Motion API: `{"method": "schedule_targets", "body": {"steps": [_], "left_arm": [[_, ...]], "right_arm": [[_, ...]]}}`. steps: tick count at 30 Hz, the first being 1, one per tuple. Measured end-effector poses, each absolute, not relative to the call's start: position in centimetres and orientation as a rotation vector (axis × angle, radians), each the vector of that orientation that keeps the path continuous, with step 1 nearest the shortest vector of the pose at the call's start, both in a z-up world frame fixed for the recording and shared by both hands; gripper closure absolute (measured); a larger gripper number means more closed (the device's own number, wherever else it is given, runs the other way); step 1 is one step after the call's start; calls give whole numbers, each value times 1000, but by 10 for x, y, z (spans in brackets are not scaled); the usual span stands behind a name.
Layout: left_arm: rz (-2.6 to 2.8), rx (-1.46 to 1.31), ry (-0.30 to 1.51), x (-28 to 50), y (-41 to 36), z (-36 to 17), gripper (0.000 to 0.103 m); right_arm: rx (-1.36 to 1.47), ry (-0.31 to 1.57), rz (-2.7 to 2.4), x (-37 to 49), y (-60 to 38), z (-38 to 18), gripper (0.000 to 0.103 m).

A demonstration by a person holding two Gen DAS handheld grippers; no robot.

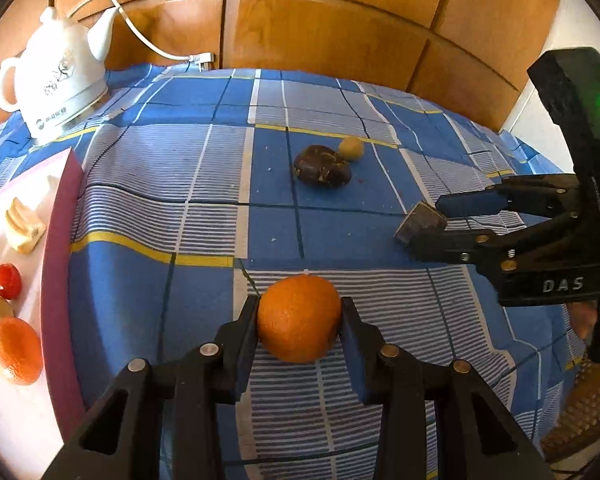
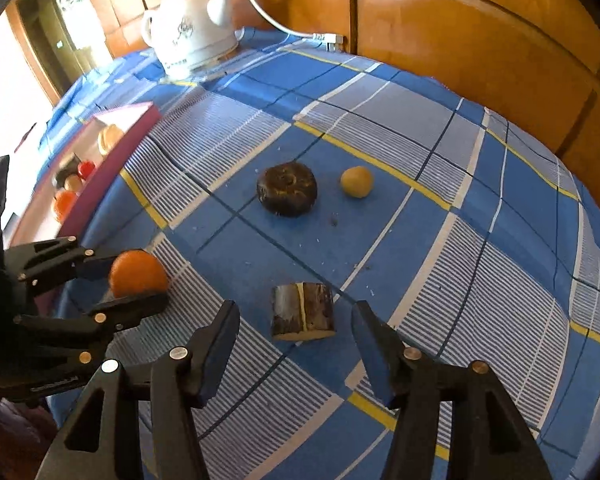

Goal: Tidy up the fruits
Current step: 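Carry the orange toward the tray with the left tool while the right tool grasps the dark stump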

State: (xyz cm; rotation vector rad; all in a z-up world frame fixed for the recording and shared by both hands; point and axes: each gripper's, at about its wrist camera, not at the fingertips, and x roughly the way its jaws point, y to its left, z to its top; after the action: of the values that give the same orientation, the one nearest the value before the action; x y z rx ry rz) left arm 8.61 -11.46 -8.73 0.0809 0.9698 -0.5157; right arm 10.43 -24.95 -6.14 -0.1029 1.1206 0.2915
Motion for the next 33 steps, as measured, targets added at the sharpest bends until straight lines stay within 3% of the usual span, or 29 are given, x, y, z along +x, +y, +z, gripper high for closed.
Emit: {"method": "schedule_targets", "body": {"steps": [2, 4, 22, 33], "left_arm": [[-515, 86, 968, 85, -115, -87, 64], [-516, 84, 966, 85, -115, -87, 64], [-495, 50, 952, 69, -93, -69, 65], [-297, -78, 860, 69, -11, -23, 64]], "right_arm": [[-105, 1120, 291, 105, -250, -63, 45], [-116, 1131, 301, 106, -249, -67, 67], [-104, 1131, 292, 105, -251, -68, 67], [-120, 1127, 285, 104, -249, -68, 67]]}}
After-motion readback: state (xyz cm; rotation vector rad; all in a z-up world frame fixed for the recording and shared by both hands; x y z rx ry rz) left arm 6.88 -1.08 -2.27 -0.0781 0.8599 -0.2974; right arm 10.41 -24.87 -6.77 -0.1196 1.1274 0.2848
